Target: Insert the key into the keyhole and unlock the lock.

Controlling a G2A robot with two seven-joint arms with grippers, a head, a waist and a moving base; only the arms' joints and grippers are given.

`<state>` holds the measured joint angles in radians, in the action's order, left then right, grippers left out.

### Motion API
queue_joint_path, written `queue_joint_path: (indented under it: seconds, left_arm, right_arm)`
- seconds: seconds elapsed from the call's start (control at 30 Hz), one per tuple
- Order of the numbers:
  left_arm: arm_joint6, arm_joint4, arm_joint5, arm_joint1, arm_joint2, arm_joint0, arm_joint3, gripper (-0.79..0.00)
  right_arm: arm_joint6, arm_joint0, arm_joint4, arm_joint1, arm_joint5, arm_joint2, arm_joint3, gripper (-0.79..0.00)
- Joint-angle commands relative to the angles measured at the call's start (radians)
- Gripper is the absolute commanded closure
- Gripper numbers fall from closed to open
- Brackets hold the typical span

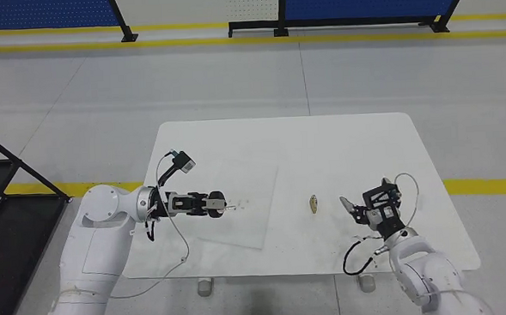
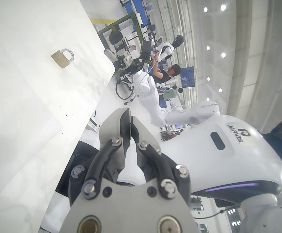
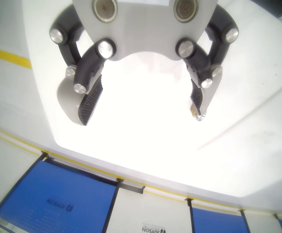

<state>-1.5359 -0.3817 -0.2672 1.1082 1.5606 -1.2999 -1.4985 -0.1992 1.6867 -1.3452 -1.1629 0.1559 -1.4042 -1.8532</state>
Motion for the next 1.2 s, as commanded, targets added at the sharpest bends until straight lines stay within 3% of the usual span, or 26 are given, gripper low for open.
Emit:
queue_joint_path:
  seconds: [0.0, 0.63, 0.9, 1.17]
  left_arm:
    - [0.0, 0.0, 0.0, 0.0, 0.0, 0.0, 0.0, 0.0]
    - [0.0, 0.0, 0.0, 0.0, 0.0, 0.0, 0.0, 0.0]
    - [0.0, 0.0, 0.0, 0.0, 0.0, 0.0, 0.0, 0.0]
    - [0.0, 0.0, 0.0, 0.0, 0.0, 0.0, 0.0, 0.0]
  right_arm:
    - [-0.057, -0.025, 0.026, -0.003, 0.011, 0.019, -0.012, -0.785]
    - [-0.781, -0.394, 0.24, -0.029, -0.012, 0.185, -0.055, -0.785]
    - [-1.014, -0.524, 0.354, -0.049, -0.075, 0.289, 0.039, -0.785]
    - [-1.146, -0.674, 0.312, -0.081, -0.212, 0.425, 0.214, -0.785]
